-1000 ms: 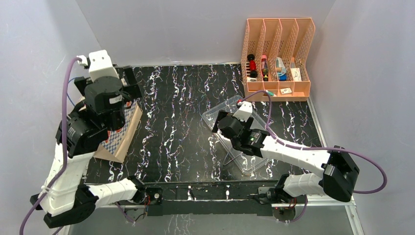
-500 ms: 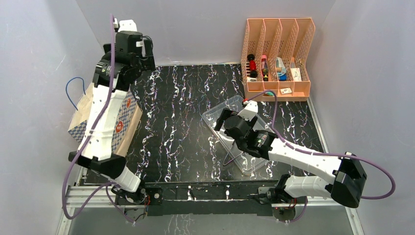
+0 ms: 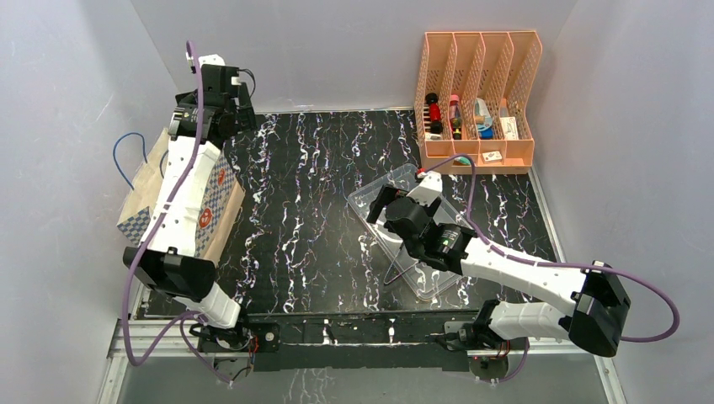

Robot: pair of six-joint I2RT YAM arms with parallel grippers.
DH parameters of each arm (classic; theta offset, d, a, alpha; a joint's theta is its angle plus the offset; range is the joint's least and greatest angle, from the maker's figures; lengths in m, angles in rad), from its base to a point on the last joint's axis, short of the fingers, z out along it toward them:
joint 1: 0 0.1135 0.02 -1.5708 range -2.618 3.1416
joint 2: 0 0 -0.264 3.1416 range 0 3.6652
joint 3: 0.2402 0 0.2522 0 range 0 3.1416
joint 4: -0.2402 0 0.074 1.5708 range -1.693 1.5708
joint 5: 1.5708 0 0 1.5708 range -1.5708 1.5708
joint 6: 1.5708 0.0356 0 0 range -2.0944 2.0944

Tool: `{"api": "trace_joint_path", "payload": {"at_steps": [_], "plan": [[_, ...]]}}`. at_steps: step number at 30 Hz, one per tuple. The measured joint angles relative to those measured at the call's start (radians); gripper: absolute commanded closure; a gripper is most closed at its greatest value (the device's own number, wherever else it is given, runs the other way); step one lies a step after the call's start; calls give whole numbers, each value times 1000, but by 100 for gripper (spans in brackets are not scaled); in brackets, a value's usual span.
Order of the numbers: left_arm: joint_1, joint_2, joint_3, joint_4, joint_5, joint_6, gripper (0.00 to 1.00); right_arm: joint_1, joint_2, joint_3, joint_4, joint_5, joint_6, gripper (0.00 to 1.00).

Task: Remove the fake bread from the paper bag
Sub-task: Move the paper bag to the center of the board.

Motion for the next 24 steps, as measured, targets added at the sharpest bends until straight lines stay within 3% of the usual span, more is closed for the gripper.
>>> {"api": "trace_joint_path", "payload": {"at_steps": [8,12,17,24], "plan": [[94,-1,-211,69,25,-1,7,0,11,-1,36,-12,-12,2],[125,-2,-264,95,40,0,17,0,19,-16,50,-23,-11,2],[130,-2,-280,127,61,-11,58,0,21,-29,53,-26,-11,2],[130,-6,-314,142,79,-27,81,0,21,-29,53,-26,-4,2]]}}
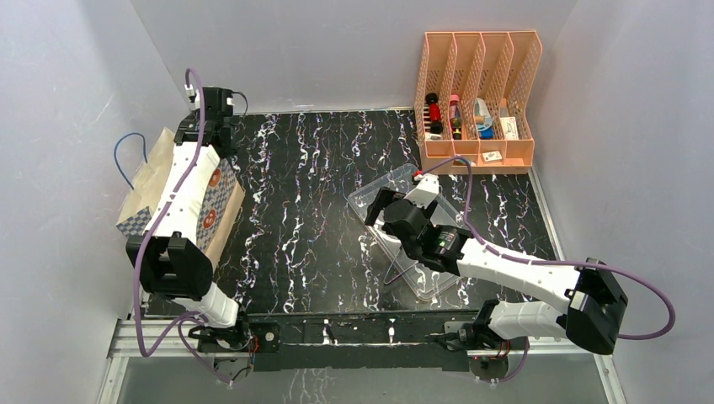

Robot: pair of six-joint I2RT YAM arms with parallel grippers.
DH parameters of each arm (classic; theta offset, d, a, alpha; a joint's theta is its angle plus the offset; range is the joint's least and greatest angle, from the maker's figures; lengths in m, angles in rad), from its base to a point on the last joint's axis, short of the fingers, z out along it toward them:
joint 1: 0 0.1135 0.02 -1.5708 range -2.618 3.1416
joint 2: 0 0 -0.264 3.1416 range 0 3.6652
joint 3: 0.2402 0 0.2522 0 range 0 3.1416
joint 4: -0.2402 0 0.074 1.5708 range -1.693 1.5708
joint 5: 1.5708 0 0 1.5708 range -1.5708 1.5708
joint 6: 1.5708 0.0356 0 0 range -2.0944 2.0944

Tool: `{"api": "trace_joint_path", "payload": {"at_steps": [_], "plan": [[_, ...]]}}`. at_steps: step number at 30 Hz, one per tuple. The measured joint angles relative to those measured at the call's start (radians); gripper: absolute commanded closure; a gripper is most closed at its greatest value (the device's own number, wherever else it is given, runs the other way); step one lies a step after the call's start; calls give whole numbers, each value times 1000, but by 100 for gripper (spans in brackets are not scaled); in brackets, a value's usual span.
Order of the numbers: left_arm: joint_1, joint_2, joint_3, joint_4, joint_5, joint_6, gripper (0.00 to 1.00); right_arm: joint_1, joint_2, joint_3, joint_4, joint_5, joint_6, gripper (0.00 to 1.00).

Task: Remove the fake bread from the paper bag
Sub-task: Move the paper bag to the center of the board.

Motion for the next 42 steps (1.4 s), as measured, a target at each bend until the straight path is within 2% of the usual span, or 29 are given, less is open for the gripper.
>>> {"api": "trace_joint_path", "payload": {"at_steps": [2,9,11,13,14,19,22,26,27,28,30,33,36,39,42], "plan": [[0,-2,-5,2,2,0,100,0,0,0,0,0,7,2],[-19,25,23,31,42,-27,100,0,10,0,0,15,18,2],[-114,130,118,65,24,1,100,0,60,4,-4,34,16,2],[-157,214,219,87,0,61,100,-2,111,39,-8,75,16,2],[-233,336,310,137,-16,72,100,-14,148,57,-6,90,16,2],[-283,528,566,166,-7,75,100,-69,189,76,-12,95,16,2],[-311,605,631,193,7,67,100,-103,215,84,-21,98,16,2],[-333,633,653,198,29,56,100,-108,221,84,-48,101,18,2],[-336,633,655,200,37,51,91,-108,221,84,-58,103,21,2],[-337,633,660,199,46,45,68,-108,221,84,-71,103,25,2],[-336,633,667,201,56,34,43,-108,221,84,-95,106,39,2],[-338,624,658,212,59,11,38,-108,216,81,-132,109,56,2],[-341,566,563,246,56,0,32,-108,196,77,-142,109,64,2],[-355,489,475,267,50,-10,32,-108,185,75,-138,109,61,2],[-372,420,451,274,43,-12,32,-107,196,77,-138,105,41,2]]}}
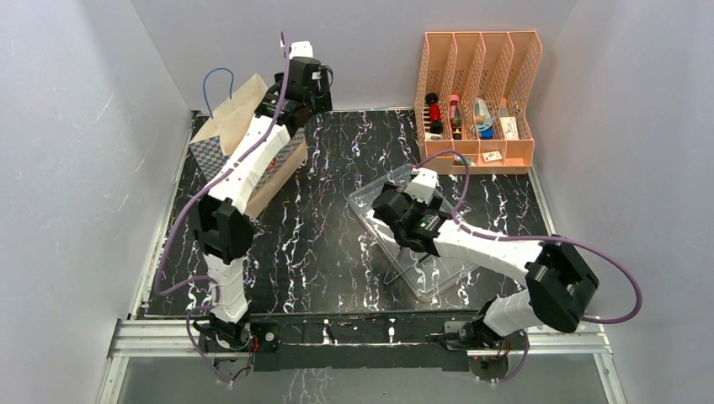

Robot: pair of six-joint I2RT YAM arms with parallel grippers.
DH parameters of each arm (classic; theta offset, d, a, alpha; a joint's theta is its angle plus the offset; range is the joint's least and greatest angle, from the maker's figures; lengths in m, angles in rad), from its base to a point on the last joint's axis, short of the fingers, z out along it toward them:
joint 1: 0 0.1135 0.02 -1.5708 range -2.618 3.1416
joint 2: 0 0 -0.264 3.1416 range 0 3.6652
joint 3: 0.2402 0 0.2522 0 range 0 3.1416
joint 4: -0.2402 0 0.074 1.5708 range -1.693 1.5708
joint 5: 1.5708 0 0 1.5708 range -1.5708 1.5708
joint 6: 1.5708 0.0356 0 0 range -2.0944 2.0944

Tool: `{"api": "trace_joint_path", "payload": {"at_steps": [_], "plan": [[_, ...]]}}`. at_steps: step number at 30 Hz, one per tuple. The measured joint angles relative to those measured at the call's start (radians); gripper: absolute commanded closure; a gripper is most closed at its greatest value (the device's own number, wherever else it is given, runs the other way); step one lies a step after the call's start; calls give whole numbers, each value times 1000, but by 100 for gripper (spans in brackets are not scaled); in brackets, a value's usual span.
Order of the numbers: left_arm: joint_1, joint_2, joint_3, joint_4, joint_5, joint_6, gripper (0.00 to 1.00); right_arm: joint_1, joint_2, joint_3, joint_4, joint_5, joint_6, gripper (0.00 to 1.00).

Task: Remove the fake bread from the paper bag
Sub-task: Move the paper bag to the center of the board, then move the container to the center of the board.

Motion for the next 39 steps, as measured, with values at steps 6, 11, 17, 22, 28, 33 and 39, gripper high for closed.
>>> {"api": "trace_joint_path", "payload": {"at_steps": [6,11,17,22,28,33,39], "plan": [[-23,-153,-45,39,-21,2,30,11,127,82,6,-23,-85,2],[-27,-220,-54,58,-28,8,30,31,224,144,22,-50,-159,2],[-39,-252,-70,66,-39,16,30,39,318,199,50,-84,-245,2],[-58,-384,-195,92,-54,21,30,40,383,222,86,-107,-300,2],[-71,-592,-332,147,-87,28,31,40,440,222,116,-127,-348,8],[-74,-758,-476,177,-125,29,31,40,478,223,152,-163,-390,20],[-75,-906,-620,171,-158,14,32,40,505,246,177,-187,-418,37]]}}
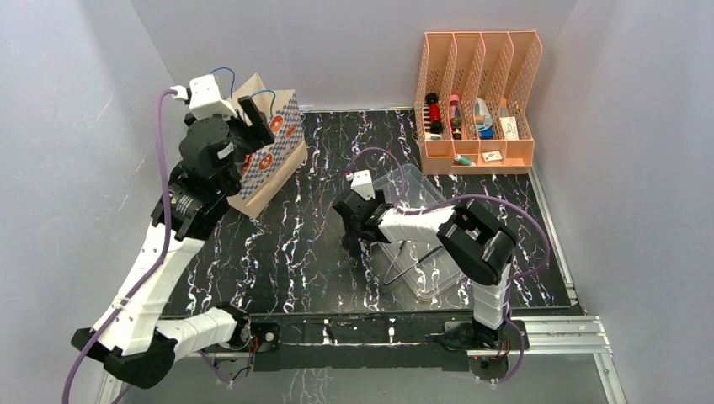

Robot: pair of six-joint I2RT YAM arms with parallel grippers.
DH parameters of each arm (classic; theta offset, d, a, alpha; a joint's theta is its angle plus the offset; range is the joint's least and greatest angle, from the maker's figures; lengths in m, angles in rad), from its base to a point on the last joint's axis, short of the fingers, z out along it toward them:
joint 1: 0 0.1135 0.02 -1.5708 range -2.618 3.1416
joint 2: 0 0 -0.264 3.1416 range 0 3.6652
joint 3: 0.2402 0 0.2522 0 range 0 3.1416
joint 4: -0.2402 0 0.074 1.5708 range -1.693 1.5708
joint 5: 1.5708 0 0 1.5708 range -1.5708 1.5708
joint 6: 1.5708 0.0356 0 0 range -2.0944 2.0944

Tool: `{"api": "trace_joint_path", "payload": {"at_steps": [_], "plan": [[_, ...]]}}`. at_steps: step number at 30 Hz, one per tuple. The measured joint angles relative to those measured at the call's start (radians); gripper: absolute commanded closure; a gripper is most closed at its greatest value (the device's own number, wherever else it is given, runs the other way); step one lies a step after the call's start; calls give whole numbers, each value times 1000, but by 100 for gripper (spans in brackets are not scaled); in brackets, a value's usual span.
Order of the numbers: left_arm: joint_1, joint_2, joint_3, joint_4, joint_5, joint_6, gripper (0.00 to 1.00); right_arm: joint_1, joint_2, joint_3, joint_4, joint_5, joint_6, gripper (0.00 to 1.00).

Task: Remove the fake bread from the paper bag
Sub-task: Move the container to the center of the board.

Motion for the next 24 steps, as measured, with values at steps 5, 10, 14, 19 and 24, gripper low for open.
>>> {"api": "trace_joint_path", "payload": {"at_steps": [5,10,14,19,24], "plan": [[0,-67,-64,-27,-1,-26,33,0,25,16,23,-4,-6,54],[0,-119,-125,-53,-3,-39,34,0,37,28,27,-5,-19,72],[0,-178,-174,-86,-20,-41,34,-2,64,61,27,-5,-43,87],[0,-243,-210,-111,-34,-49,35,-25,125,150,37,-12,-82,95],[0,-288,-222,-129,-53,-54,35,-51,179,230,48,-26,-100,98]]}}
